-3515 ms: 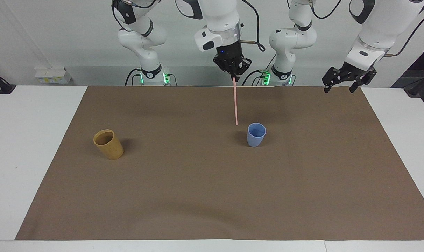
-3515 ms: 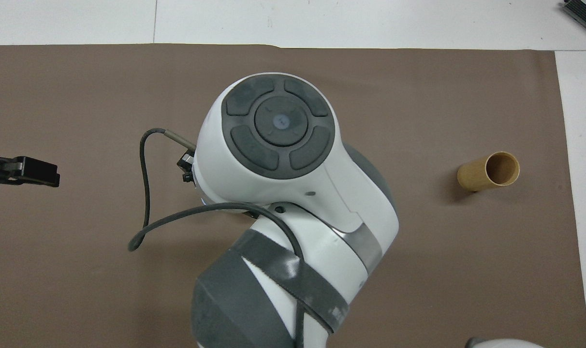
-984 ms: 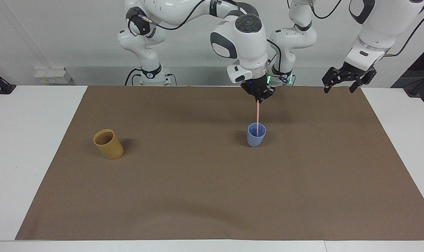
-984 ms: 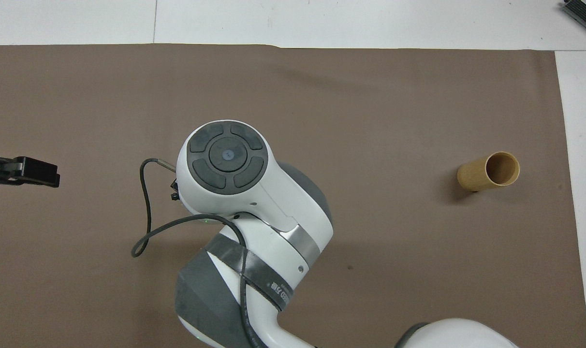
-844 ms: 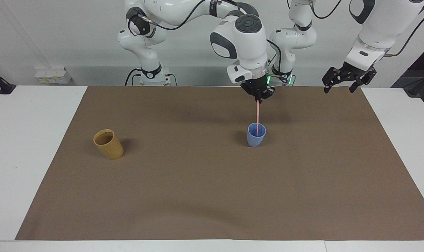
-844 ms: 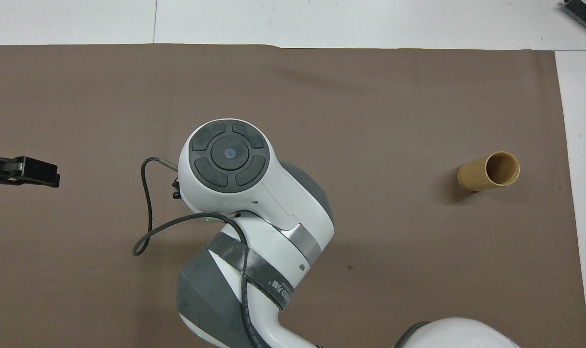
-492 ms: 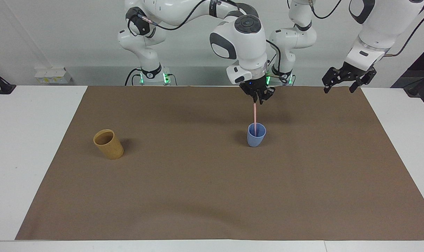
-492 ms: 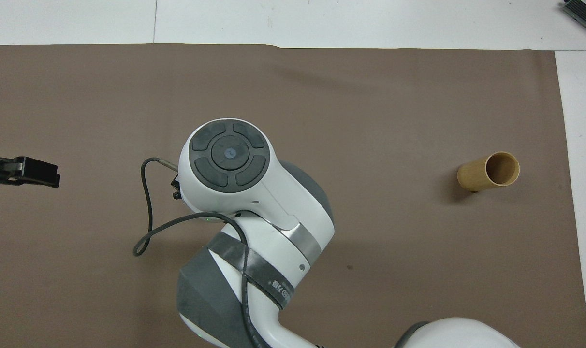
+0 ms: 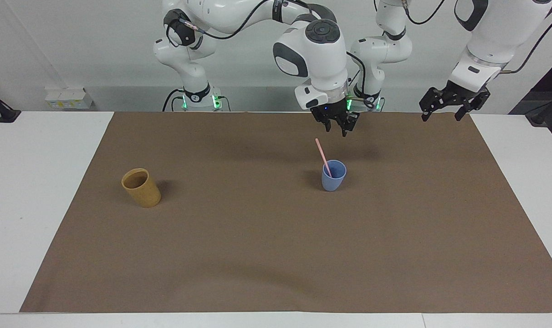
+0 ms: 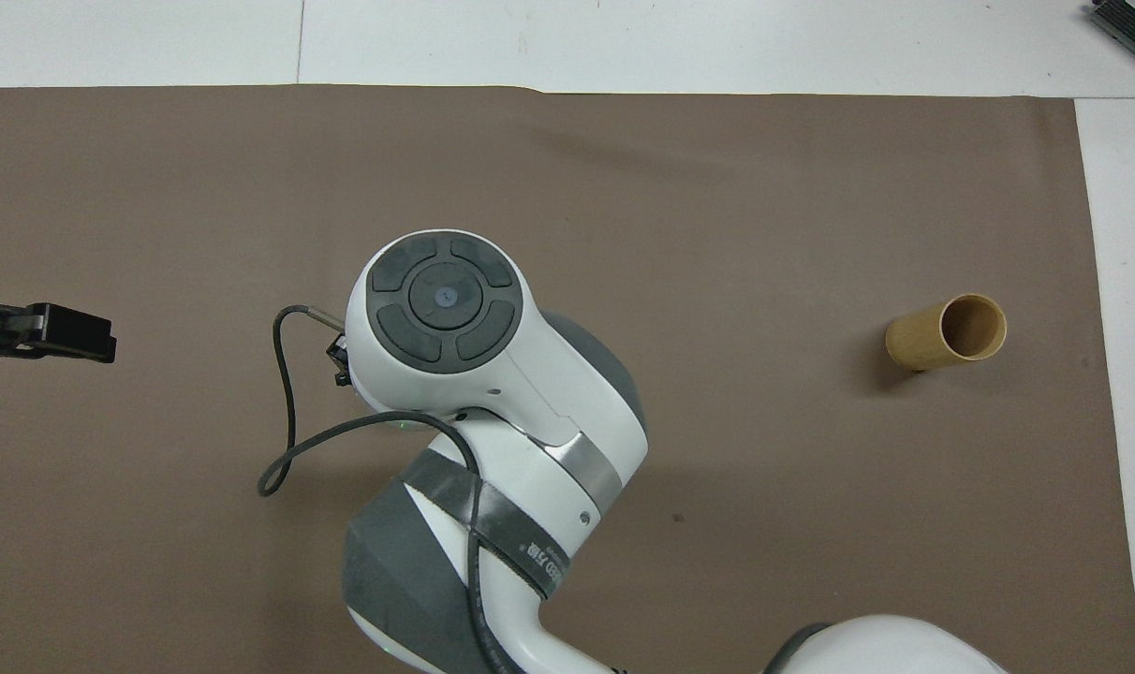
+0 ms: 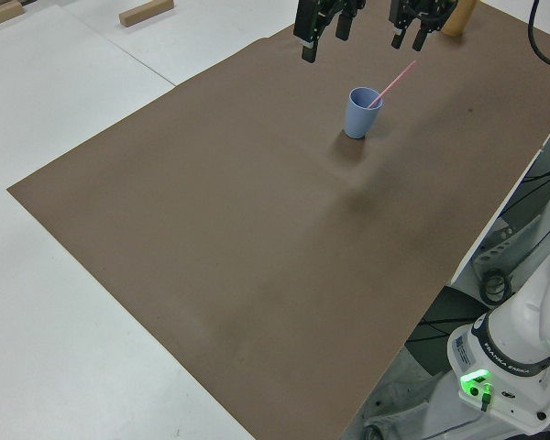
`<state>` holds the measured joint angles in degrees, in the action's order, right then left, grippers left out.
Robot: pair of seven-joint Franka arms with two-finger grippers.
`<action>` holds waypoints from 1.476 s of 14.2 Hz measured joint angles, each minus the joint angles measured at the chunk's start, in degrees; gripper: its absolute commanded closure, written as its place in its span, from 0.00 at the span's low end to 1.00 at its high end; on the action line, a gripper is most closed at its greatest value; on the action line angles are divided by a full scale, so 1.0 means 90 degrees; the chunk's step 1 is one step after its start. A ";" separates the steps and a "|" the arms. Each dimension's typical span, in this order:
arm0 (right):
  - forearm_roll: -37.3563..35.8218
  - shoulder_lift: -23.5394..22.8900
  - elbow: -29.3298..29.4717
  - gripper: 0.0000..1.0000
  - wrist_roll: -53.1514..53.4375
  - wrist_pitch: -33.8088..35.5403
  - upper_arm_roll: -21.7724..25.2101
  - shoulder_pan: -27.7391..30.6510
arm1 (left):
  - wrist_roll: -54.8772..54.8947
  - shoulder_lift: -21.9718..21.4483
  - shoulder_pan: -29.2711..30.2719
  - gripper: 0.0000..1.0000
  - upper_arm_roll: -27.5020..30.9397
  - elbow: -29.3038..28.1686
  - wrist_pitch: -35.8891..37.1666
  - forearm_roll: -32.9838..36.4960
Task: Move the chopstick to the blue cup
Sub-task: 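Move the straw over the blue cup and lower it inside, then release the straw and draw the right gripper back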
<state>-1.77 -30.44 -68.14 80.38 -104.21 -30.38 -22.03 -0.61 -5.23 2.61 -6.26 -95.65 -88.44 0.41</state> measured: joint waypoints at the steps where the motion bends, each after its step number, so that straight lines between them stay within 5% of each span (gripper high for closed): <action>1: -0.0028 0.0000 0.0000 0.00 -0.0003 0.0001 0.0000 0.0002 | 0.0000 0.0000 0.0000 0.00 0.0000 0.0000 0.0000 0.0000; 8: -0.0317 0.0427 0.0029 0.00 -0.0367 0.0460 0.0002 0.0307 | -0.0003 0.0000 0.0000 0.00 0.0000 0.0000 0.0000 0.0000; 16: -0.0317 0.2032 0.0047 0.00 -0.2176 0.2407 0.0006 0.1927 | -0.0005 0.0000 0.0000 0.00 0.0000 0.0000 0.0000 0.0000; 21: -0.0318 0.3075 -0.0755 0.00 -0.3455 0.2601 0.0006 0.2822 | -0.0007 0.0000 0.0000 0.00 0.0000 0.0000 0.0000 0.0000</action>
<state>-4.63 -2.76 -74.93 49.29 -80.80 -30.32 3.37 -0.67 -5.23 2.61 -6.26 -95.65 -88.44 0.41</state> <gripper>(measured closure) 0.000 0.000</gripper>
